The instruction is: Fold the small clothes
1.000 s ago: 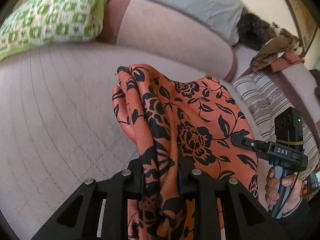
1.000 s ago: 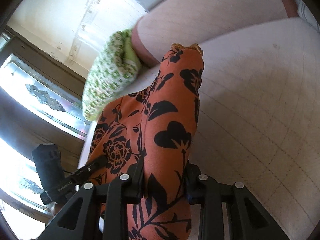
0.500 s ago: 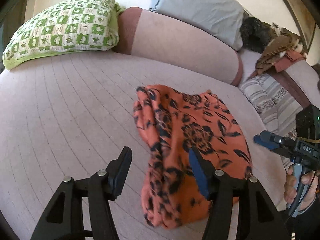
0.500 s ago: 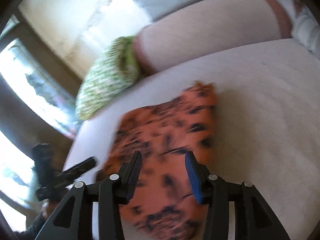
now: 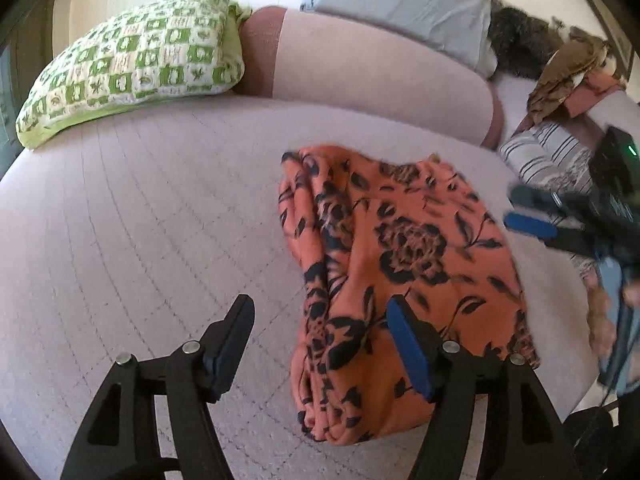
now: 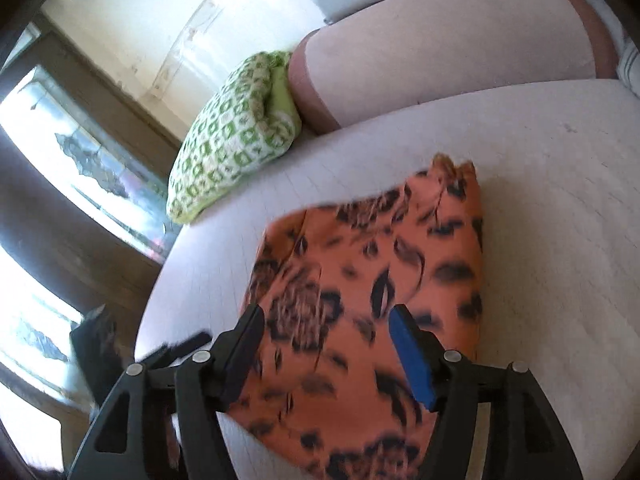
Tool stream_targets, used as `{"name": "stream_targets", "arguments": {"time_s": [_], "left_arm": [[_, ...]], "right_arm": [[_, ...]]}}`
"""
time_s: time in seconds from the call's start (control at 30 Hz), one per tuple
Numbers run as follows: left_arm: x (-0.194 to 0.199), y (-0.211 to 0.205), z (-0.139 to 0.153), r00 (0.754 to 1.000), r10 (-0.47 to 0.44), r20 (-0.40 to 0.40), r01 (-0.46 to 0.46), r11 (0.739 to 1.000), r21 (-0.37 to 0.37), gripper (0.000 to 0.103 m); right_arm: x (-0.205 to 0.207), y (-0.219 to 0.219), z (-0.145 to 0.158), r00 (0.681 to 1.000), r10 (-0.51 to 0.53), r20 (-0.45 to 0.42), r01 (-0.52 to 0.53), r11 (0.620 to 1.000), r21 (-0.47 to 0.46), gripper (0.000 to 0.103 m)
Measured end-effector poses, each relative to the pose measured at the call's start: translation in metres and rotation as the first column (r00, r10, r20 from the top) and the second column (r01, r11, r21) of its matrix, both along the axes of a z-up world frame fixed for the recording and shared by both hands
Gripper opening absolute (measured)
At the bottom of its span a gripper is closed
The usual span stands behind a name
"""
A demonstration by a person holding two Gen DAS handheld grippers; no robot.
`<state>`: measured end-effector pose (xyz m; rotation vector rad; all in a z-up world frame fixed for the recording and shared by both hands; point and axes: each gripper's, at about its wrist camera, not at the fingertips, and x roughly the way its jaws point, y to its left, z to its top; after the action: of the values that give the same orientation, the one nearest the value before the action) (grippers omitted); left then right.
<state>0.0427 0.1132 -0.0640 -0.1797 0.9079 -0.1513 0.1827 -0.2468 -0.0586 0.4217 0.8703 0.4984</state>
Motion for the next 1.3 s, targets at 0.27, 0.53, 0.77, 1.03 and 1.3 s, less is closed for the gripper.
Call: {"name": "stream_targets", "arguments": {"time_s": [0.27,0.53,0.77,1.03,1.3], "left_arm": [[0.004,0.002,-0.027,0.995,0.026,-0.093,-0.023,0.999,0.028,0.077],[0.002,0.000,-0.027,0.994,0.036,-0.106,-0.032,0.999,0.035,0.077],[-0.020,-0.002,-0.006,0.996,0.059,-0.071,-0.052,0.995,0.088,0.077],[-0.086,-0.003,0.007,0.993,0.114,-0.009,-0.111,0.981,0.159,0.086],[-0.129,-0.017,0.023,0.990,0.138,0.019,-0.139,0.979,0.150,0.088]], "right_arm": [[0.048,-0.008,-0.035,0.986,-0.091,-0.138,0.100,0.993,0.056,0.072],[0.068,0.000,-0.053,0.983,-0.141,-0.119,0.140,0.990,-0.015,0.091],[-0.007,0.007,0.002,0.991,-0.134,0.031,0.136,0.986,-0.100,0.091],[-0.132,0.017,-0.023,0.981,-0.194,0.000,0.183,0.927,-0.327,0.103],[-0.199,0.029,-0.040,0.971,-0.239,0.028,0.224,0.853,-0.471,0.103]]}}
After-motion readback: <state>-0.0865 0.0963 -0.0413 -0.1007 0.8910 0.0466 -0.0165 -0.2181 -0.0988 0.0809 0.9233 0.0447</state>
